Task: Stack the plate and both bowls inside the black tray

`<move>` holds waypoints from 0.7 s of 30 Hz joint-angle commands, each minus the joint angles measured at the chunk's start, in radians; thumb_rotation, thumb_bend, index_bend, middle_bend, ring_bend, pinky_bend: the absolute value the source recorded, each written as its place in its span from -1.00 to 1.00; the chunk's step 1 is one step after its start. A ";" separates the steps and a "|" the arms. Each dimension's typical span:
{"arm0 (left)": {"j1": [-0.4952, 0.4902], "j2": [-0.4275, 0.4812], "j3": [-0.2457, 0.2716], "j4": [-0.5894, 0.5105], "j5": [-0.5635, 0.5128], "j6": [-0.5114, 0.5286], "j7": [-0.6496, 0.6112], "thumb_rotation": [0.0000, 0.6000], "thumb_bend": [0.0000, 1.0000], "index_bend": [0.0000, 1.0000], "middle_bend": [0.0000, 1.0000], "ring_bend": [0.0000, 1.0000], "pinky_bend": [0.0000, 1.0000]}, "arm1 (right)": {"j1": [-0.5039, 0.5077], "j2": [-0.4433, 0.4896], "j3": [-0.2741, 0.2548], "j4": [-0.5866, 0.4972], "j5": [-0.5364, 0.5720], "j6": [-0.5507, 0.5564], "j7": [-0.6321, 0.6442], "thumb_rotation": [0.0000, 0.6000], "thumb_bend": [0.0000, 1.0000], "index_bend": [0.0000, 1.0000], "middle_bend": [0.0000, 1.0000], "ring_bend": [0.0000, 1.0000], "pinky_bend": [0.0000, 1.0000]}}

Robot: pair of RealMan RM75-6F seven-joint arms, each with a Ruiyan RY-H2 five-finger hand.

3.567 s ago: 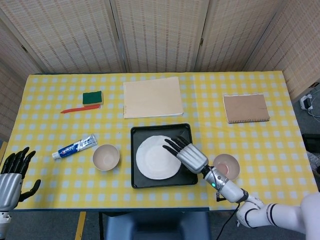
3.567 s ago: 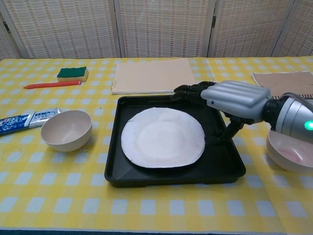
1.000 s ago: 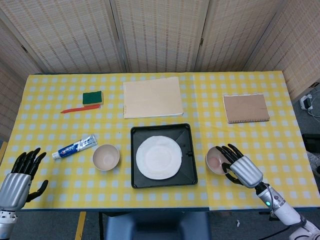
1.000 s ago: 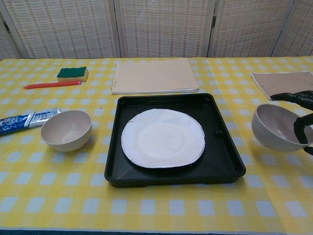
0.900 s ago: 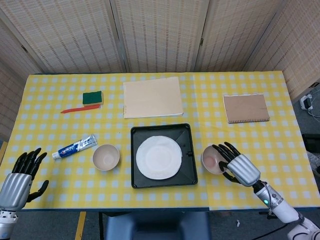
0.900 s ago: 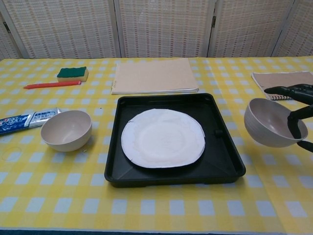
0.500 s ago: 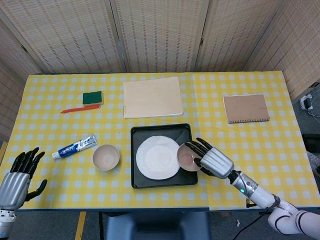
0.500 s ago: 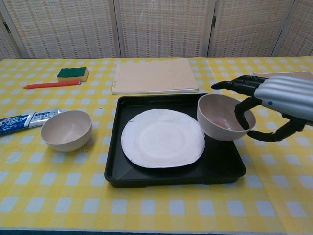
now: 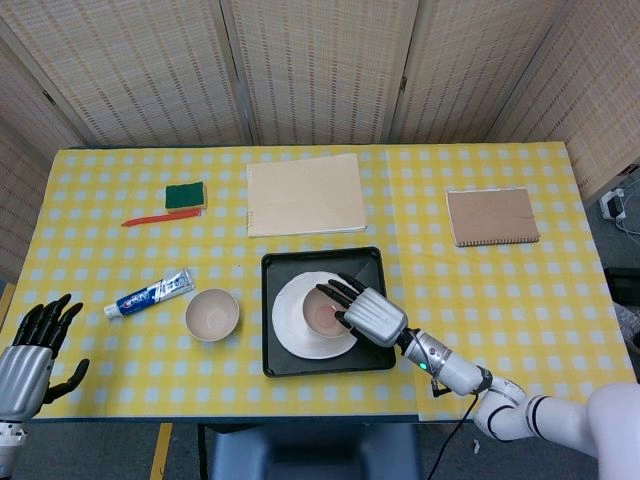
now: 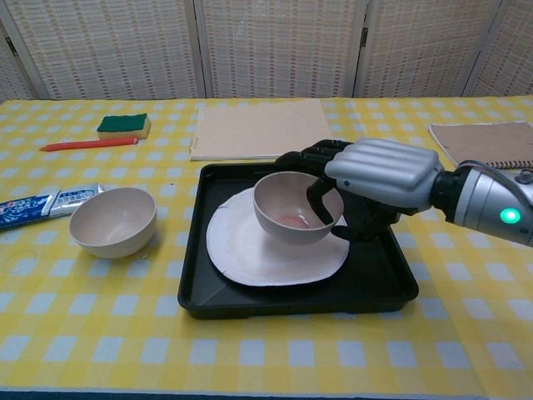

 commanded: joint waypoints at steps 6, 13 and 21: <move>-0.003 0.004 0.005 -0.002 0.005 -0.008 -0.006 1.00 -0.16 -1.00 -1.00 -1.00 -1.00 | 0.015 -0.035 0.002 0.041 0.024 -0.006 -0.008 1.00 -0.07 0.25 -0.95 -1.00 -1.00; -0.001 0.004 0.009 -0.010 0.010 -0.006 0.006 1.00 -0.16 -1.00 -1.00 -1.00 -1.00 | 0.023 -0.028 0.006 0.027 0.079 -0.053 -0.050 1.00 -0.08 -0.14 -1.00 -1.00 -1.00; 0.000 0.005 0.009 -0.008 0.012 -0.002 0.005 1.00 -0.16 -1.00 -1.00 -1.00 -1.00 | -0.019 0.037 -0.002 -0.067 0.079 0.037 -0.065 1.00 -0.09 -0.55 -1.00 -1.00 -1.00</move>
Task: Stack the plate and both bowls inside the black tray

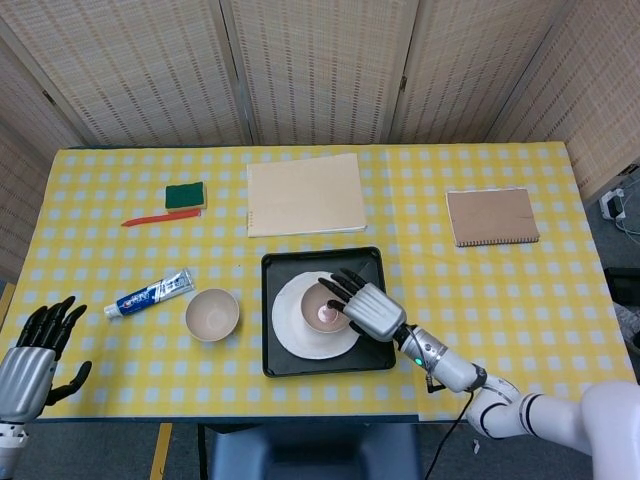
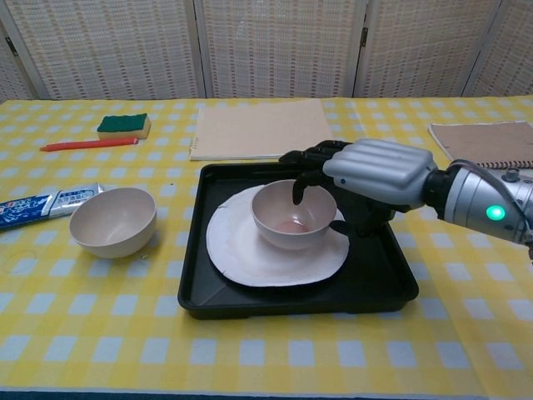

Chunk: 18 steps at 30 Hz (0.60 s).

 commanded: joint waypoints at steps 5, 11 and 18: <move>-0.001 -0.003 0.004 0.001 0.004 -0.006 0.007 1.00 -0.17 -1.00 -1.00 -1.00 -1.00 | -0.118 0.146 -0.035 -0.162 -0.015 0.190 0.021 1.00 -0.18 -0.78 -1.00 -1.00 -1.00; -0.004 -0.018 0.007 0.002 0.014 -0.008 0.031 1.00 -0.17 -1.00 -1.00 -1.00 -1.00 | -0.275 0.317 -0.119 -0.287 -0.020 0.350 0.021 1.00 -0.19 -0.93 -1.00 -1.00 -1.00; -0.008 -0.026 0.018 -0.010 0.014 -0.033 0.068 1.00 -0.17 -1.00 -1.00 -1.00 -1.00 | -0.486 0.413 -0.191 -0.307 0.032 0.538 0.013 1.00 -0.27 -1.00 -1.00 -1.00 -1.00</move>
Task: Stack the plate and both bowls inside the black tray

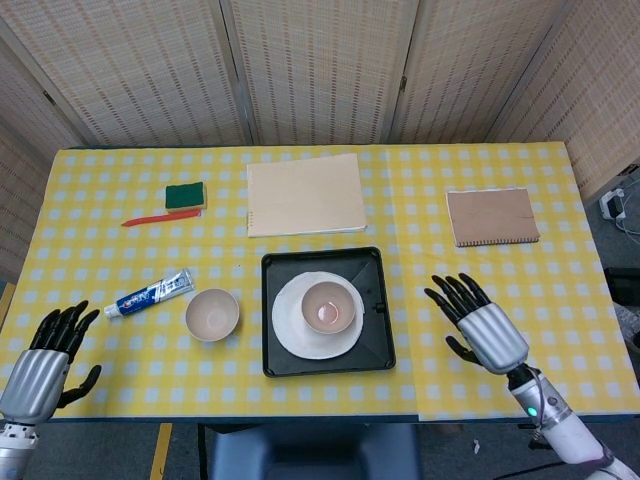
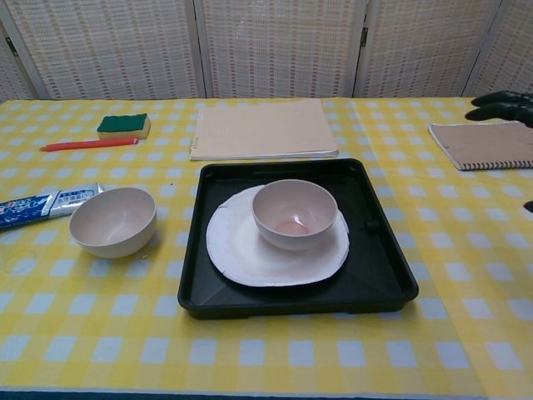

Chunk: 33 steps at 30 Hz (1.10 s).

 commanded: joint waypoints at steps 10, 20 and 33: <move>-0.006 -0.090 0.003 0.056 0.098 0.061 0.034 1.00 -0.17 -0.87 -0.69 -0.83 -0.65 | -0.256 0.090 -0.031 -0.002 0.081 0.215 0.052 1.00 -0.27 -1.00 -1.00 -1.00 -1.00; -0.027 -0.283 -0.043 0.211 0.143 0.118 0.146 1.00 -0.30 -0.44 0.84 0.62 0.87 | -0.276 0.098 -0.010 0.010 0.028 0.214 0.079 1.00 -0.27 -1.00 -1.00 -1.00 -1.00; -0.096 -0.300 -0.064 0.078 -0.070 -0.146 0.244 1.00 -0.33 -0.12 1.00 0.99 1.00 | -0.272 0.065 0.038 0.060 0.029 0.162 0.086 1.00 -0.27 -1.00 -1.00 -1.00 -1.00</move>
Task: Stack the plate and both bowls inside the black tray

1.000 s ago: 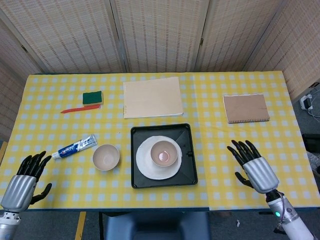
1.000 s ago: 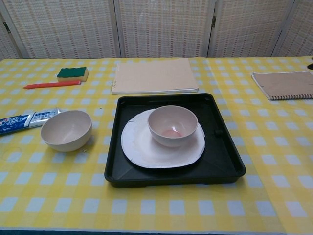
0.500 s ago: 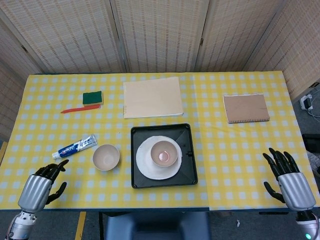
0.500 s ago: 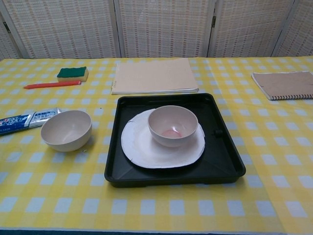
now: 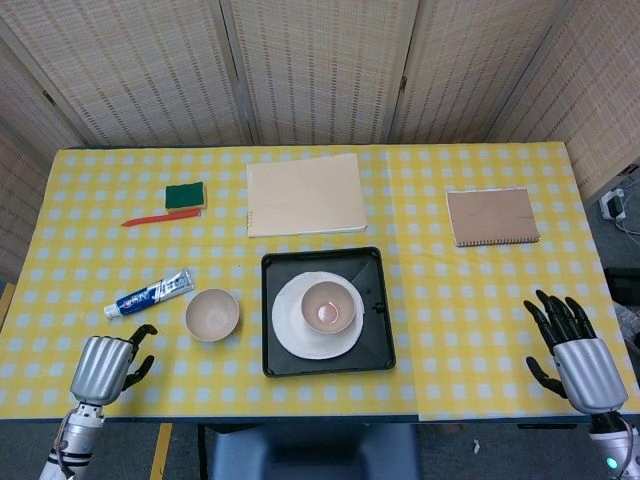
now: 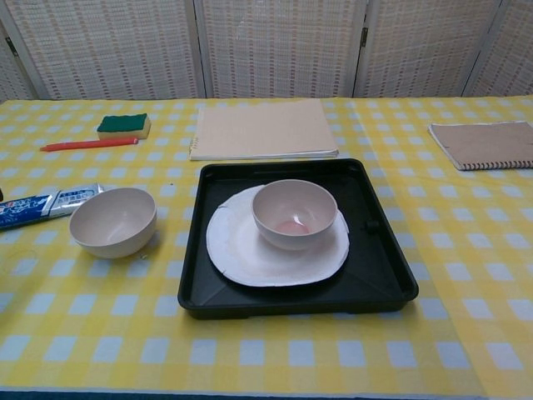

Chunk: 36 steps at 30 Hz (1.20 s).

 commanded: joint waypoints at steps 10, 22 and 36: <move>-0.071 -0.060 -0.018 -0.033 -0.106 -0.132 0.014 1.00 -0.34 -0.09 1.00 1.00 1.00 | 0.003 -0.007 0.019 0.014 0.008 -0.052 0.004 1.00 -0.27 -1.00 -1.00 -1.00 -1.00; -0.120 -0.154 -0.032 0.036 -0.128 -0.165 0.024 1.00 -0.33 -0.08 1.00 1.00 1.00 | 0.002 -0.012 0.029 0.017 0.004 -0.078 0.002 1.00 -0.27 -1.00 -1.00 -1.00 -1.00; -0.183 -0.234 -0.057 0.143 -0.171 -0.220 -0.018 1.00 -0.23 0.00 1.00 1.00 1.00 | -0.005 -0.009 0.049 0.018 0.017 -0.085 0.006 1.00 -0.27 -1.00 -1.00 -1.00 -1.00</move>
